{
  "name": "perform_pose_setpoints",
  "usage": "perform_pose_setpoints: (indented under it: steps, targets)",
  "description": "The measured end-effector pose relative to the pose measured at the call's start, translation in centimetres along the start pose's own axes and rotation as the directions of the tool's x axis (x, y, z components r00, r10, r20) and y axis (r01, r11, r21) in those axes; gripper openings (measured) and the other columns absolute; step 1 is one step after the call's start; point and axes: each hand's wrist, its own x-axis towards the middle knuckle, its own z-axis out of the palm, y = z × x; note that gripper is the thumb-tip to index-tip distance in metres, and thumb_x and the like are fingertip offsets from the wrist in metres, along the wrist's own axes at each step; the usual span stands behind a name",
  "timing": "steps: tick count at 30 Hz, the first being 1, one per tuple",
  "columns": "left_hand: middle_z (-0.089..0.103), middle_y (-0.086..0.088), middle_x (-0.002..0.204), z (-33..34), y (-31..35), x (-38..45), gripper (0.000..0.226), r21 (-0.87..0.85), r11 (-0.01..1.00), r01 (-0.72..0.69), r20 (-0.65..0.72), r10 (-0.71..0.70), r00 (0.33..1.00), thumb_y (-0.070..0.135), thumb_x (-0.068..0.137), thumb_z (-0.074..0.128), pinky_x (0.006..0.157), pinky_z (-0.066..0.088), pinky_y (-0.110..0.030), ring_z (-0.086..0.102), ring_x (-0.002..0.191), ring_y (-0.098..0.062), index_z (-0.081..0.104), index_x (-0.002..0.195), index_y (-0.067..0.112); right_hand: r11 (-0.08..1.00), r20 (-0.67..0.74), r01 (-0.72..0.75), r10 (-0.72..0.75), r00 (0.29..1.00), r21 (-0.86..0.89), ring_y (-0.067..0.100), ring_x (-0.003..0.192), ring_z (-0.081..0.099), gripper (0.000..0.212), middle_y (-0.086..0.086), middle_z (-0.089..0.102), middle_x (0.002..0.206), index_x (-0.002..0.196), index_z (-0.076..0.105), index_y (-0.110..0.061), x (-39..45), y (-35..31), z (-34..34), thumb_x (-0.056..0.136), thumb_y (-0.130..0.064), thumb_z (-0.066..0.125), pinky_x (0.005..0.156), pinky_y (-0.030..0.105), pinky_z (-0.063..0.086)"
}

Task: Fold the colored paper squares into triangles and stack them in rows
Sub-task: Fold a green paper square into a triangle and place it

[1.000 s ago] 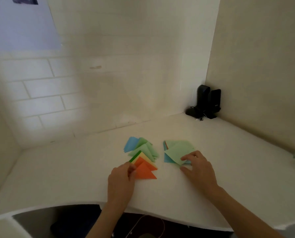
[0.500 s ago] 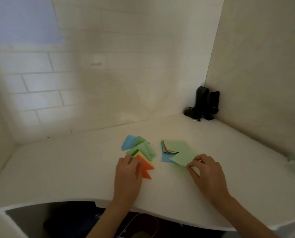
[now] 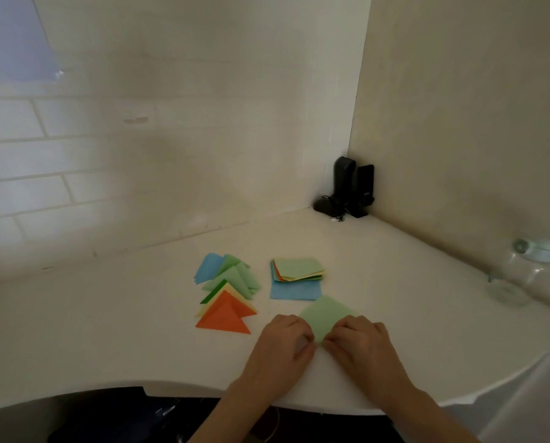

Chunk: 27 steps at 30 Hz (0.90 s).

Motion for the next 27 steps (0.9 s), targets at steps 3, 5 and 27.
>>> perform_pose_setpoints:
  steps: [3,5,27]
  targets:
    - [0.063,0.008,0.09,0.3,-0.3,0.1,0.019,-0.014,1.0,0.028,-0.019,-0.029,0.999,0.037,0.078,0.058,0.081,0.04,-0.026,0.052,0.088,-0.008,0.063,0.081,0.02,0.991,0.089,-0.052,0.041,0.995,0.123,0.005,0.078,0.055,0.023,-0.019,0.061,0.083,0.078,0.065,-0.035,0.3,0.6,0.4,0.079,-0.049,0.046,0.064,0.029,0.04]
    - [0.063,0.01,0.088,0.4,-0.4,0.4,0.02,-0.024,0.997,0.068,-0.023,-0.068,0.997,0.041,0.076,0.058,0.08,0.042,-0.028,0.052,0.087,-0.008,0.062,0.078,0.022,0.973,0.166,-0.104,0.07,0.984,0.205,0.009,0.077,0.058,0.03,-0.016,0.063,0.083,0.078,0.068,-0.031,0.9,0.9,0.5,0.077,-0.052,0.046,0.067,0.03,0.044]
    - [0.063,0.01,0.087,0.1,-1.2,3.0,0.023,-0.162,0.903,0.398,0.16,-0.374,0.914,0.018,0.065,0.078,0.073,0.04,-0.01,0.057,0.082,-0.005,0.063,0.074,0.032,0.821,0.484,-0.415,0.199,0.852,0.393,-0.005,0.062,0.053,0.023,-0.011,0.06,0.078,0.076,0.062,-0.033,3.8,1.7,-0.4,0.068,-0.02,0.079,0.062,0.007,0.039]
